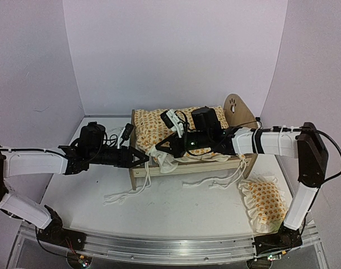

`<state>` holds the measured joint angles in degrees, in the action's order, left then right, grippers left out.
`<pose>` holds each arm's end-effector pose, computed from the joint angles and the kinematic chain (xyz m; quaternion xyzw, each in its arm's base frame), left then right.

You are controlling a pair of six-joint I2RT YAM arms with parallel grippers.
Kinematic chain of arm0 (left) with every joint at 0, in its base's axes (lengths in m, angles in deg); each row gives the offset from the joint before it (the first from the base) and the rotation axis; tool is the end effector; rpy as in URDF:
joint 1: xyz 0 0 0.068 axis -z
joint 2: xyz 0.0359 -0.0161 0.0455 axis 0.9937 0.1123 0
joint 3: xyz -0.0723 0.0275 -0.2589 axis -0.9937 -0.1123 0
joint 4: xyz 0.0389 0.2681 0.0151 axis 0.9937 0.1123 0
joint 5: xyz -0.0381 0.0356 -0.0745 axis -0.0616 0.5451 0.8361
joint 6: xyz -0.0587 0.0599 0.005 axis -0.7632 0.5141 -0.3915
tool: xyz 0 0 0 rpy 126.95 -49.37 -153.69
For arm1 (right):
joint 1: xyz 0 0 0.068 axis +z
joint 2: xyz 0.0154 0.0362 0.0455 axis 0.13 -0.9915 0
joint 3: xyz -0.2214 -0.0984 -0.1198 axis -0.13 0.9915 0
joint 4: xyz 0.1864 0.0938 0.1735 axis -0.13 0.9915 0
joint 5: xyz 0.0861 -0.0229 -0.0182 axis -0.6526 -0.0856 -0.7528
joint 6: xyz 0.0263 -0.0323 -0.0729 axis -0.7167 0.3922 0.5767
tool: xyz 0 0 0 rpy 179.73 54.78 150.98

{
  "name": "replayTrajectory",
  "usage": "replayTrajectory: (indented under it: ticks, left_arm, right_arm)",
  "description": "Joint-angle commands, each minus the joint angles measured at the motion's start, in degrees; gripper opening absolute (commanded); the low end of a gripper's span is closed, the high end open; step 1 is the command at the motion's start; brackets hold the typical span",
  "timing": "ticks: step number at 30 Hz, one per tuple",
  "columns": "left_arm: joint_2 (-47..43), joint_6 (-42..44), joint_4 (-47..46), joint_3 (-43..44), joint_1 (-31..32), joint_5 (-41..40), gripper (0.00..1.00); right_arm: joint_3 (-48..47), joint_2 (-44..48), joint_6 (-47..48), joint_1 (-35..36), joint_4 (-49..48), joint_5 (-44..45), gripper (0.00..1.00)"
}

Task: Set up the pet bed

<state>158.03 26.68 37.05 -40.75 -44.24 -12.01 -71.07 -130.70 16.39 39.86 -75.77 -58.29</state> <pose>0.2264 -0.2365 0.2161 0.2027 0.7879 -0.5008 0.2956 0.2818 0.3591 0.2271 -0.4116 0.7174 0.4269 0.3655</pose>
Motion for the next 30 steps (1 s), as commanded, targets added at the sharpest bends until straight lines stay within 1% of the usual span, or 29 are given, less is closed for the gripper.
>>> replayTrajectory:
  ticks: [1,4,8,10,13,18,24,27,28,30]
  left_arm:
    - [0.7,3.8,-2.1,2.9,-0.4,2.8,0.41]
    - [0.5,6.7,-0.3,2.7,-0.4,1.2,0.32]
    - [-0.2,12.7,8.7,4.8,-0.3,-8.5,0.25]
    - [0.0,13.8,9.2,4.8,-0.3,-9.0,0.24]
    - [1.2,14.3,9.2,5.6,-0.2,-9.5,0.20]
    - [2.6,15.0,8.0,6.4,0.1,-8.7,0.18]
    - [3.0,15.3,7.0,6.5,0.5,-7.2,0.19]
    - [2.9,15.5,7.0,6.4,0.8,-6.5,0.20]
    - [2.3,15.3,7.0,6.2,0.9,-6.5,0.22]
    - [1.6,15.1,6.7,5.5,1.2,-6.5,0.24]
  right_arm:
    - [-1.9,0.6,0.8,-0.5,-2.1,-2.8,0.00]
    - [-2.2,0.4,0.9,-0.7,-2.3,-3.6,0.00]
    - [-2.7,0.2,0.7,-0.7,-2.5,-4.4,0.00]
    - [-2.8,0.2,0.7,-0.7,-2.5,-4.5,0.00]
    - [-2.7,0.2,0.8,-0.7,-2.6,-4.6,0.00]
    - [-2.8,0.0,0.5,-0.7,-2.8,-5.1,0.00]
    - [-2.8,0.1,0.6,-0.7,-2.8,-5.2,0.00]
    - [-2.9,0.0,0.6,-0.7,-2.9,-5.2,0.00]
    - [-2.9,-0.1,0.6,-0.7,-2.9,-5.3,0.00]
    - [-2.9,0.0,0.6,-0.7,-2.9,-5.5,0.00]
